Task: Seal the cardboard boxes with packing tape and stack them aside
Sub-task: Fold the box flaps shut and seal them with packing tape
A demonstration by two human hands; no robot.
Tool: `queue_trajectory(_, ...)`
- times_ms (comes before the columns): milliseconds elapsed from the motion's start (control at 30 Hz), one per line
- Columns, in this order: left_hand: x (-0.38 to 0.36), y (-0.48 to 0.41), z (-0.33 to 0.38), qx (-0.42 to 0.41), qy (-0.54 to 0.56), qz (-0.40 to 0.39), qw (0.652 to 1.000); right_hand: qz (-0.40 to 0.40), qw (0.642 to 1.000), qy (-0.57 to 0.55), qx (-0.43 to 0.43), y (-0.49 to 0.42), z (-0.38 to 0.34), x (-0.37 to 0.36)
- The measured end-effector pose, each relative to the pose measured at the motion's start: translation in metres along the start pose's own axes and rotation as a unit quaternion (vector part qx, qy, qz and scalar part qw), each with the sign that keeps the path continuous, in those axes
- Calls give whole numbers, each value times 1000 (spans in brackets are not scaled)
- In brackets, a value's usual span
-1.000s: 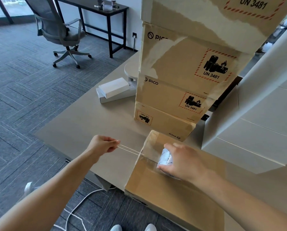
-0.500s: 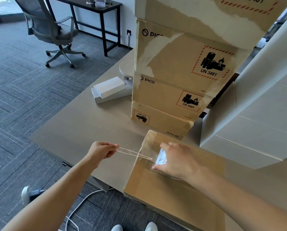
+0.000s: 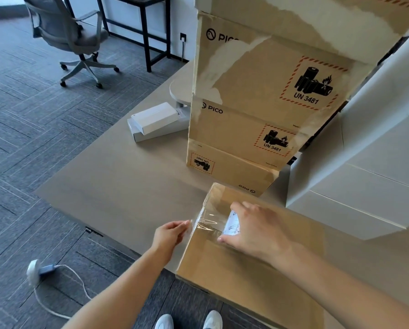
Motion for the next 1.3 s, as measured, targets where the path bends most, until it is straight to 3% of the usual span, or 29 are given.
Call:
queue_trajectory(267, -14, 12, -14, -28, -33, 44, 998, 9, 1000, -9, 4, 2, -2, 1)
queue_trajectory(400, -12, 11, -8, -68, -169, 55, 982, 12, 1000, -14, 5, 3, -2, -1)
queue_trajectory(467, -13, 16, 4, -140, -218, 53, 964, 14, 1000, -17, 7, 3, -2, -1)
queue_trajectory(533, -21, 24, 17, -182, -155, -5, 971, 19, 1000, -19, 7, 3, -1, -2)
queue_trajectory(633, -35, 38, 19, -115, -25, -141, 983, 26, 999, -23, 10, 2, 0, -4)
queue_trajectory(733, -36, 33, 12, -102, -54, -208, 971, 29, 999, -32, 11, 2, 2, -5)
queue_trajectory(1033, -28, 10, 1, -18, -145, -180, 973, 24, 998, -50, 26, 1, 5, -7)
queue_trajectory(1100, -30, 23, 15, -51, -191, -174, 965, 22, 998, -55, 32, 2, 5, -4)
queue_trajectory(1167, -25, 36, 31, -138, -221, -131, 957, 23, 997, -62, 38, 2, 4, -3)
queue_trajectory(1233, -24, 49, 44, -233, -237, -172, 927, 27, 997, -62, 43, 2, 5, -2)
queue_trajectory(1267, -26, 61, 51, -283, -294, -199, 891, 30, 997, -59, 50, 3, 6, -2)
queue_trajectory(1300, -29, 68, 54, -338, -387, -211, 832, 31, 996, -51, 59, 3, 7, -4)
Point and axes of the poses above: each hand's wrist, its own y-axis away from the middle knuckle, its own x-axis out of the back of the hand, z = x × y, the point moved 4 cm from there along -y, towards the middle knuckle, and after that the axes turned 5 degrees about z, right-handed, at the moved point
